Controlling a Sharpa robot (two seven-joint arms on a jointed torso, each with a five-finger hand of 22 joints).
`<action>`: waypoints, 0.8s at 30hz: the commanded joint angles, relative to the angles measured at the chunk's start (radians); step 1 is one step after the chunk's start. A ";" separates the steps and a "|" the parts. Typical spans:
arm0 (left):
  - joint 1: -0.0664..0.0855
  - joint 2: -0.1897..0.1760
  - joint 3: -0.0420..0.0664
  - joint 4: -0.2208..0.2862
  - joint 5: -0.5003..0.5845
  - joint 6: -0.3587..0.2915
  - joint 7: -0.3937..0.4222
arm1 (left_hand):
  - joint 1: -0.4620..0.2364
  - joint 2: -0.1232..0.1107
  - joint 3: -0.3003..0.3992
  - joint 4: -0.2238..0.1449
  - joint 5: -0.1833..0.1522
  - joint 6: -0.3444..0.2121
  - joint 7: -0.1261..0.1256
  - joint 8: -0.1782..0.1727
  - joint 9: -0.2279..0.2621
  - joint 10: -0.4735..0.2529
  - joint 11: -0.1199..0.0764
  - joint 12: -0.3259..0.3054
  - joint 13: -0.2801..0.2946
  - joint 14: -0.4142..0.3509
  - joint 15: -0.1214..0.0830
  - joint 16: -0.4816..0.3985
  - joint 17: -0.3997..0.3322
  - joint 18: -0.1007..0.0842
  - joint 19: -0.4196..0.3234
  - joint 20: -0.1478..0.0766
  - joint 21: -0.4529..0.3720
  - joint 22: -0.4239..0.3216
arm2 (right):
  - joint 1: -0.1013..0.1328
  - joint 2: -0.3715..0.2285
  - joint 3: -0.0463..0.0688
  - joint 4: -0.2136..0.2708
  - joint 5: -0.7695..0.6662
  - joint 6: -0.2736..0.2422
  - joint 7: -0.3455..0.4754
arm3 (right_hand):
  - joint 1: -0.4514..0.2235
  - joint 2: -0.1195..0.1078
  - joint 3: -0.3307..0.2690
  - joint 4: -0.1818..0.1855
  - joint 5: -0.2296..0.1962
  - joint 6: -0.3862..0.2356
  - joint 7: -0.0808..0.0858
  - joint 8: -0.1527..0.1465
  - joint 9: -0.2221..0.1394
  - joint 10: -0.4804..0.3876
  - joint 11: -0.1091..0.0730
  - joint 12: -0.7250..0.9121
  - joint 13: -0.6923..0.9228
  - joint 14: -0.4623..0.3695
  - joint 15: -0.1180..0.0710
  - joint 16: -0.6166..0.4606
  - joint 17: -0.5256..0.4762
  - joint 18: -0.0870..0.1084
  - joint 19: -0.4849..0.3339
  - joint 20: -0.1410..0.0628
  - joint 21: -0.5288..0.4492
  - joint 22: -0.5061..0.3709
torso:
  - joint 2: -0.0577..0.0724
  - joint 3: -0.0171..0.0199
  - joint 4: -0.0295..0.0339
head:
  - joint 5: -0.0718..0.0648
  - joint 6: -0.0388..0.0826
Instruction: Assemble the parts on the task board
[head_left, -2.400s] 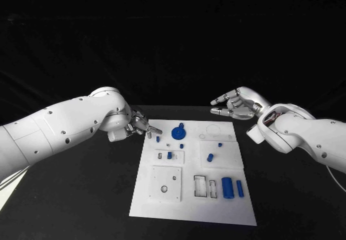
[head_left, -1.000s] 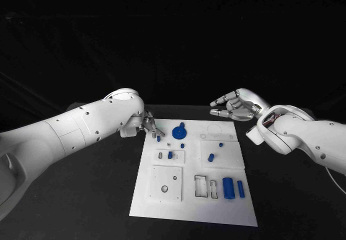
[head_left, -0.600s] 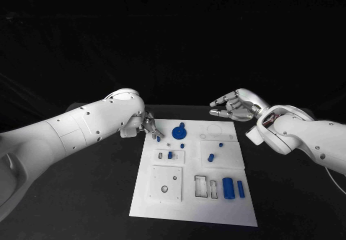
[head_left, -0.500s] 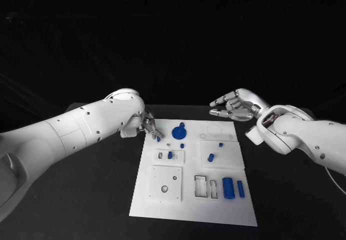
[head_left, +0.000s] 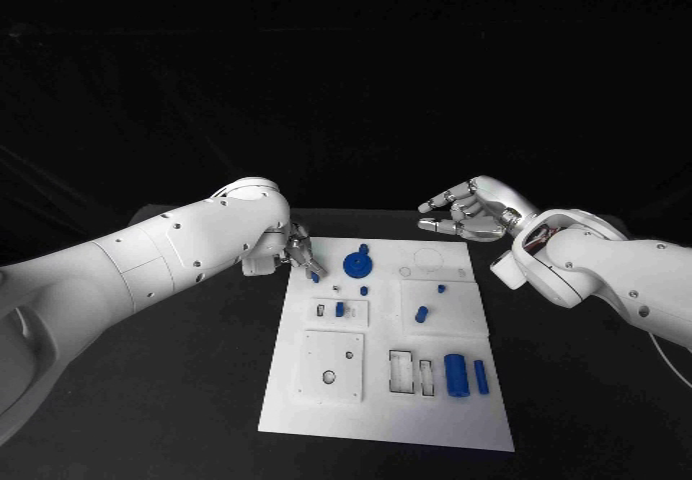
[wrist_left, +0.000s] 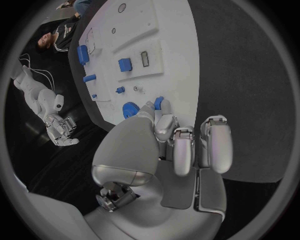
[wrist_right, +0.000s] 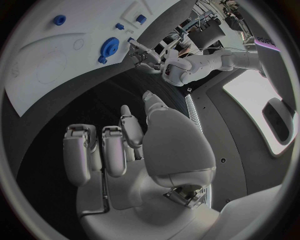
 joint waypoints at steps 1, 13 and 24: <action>-0.001 0.003 -0.001 -0.002 0.023 0.007 0.011 | 0.057 0.009 0.082 -0.031 0.017 -0.013 0.004 -0.006 0.001 -0.005 -0.002 -0.011 -0.005 0.105 -0.009 0.003 0.263 0.003 0.040 -0.010 -0.005 0.088 | -0.001 0.001 0.000 0.001 -0.005 0.017 0.007 | -0.004 0.004 -0.007 -0.001 0.003 -0.006 0.000 0.000 0.002 -0.008 -0.001 -0.005 -0.001 0.070 0.009 -0.004 0.106 0.001 -0.003 0.004 -0.006 0.050 | 0.000 0.0000 0.0004 | 0.001 -0.002; -0.001 -0.020 -0.002 0.025 0.064 -0.048 0.013 | -0.097 -0.150 0.540 -0.097 0.091 -0.024 0.013 0.048 0.055 0.013 0.006 -0.015 -0.010 0.105 0.002 0.003 0.263 0.003 0.041 0.000 -0.009 0.092 | -0.001 0.002 0.000 -0.002 -0.005 0.024 0.007 | -0.004 0.004 -0.007 -0.001 0.003 -0.006 0.000 0.000 0.002 -0.008 -0.001 -0.005 -0.001 0.070 0.009 -0.004 0.106 0.001 -0.003 0.004 -0.006 0.050 | -0.001 0.0012 -0.0002 | 0.001 -0.003; -0.001 -0.125 -0.003 0.222 0.076 -0.185 -0.008 | -0.135 -0.163 0.595 -0.128 0.101 -0.024 0.010 0.065 0.069 0.019 0.003 -0.015 -0.013 0.105 0.000 0.003 0.263 0.002 0.044 -0.002 -0.006 0.097 | -0.001 0.002 0.000 -0.007 -0.005 0.026 0.007 | -0.004 0.005 -0.008 -0.001 0.003 -0.006 0.000 0.000 0.002 -0.007 -0.001 -0.002 0.000 0.071 0.009 -0.003 0.106 0.001 -0.003 0.004 -0.006 0.051 | -0.005 0.0040 0.0035 | 0.002 -0.001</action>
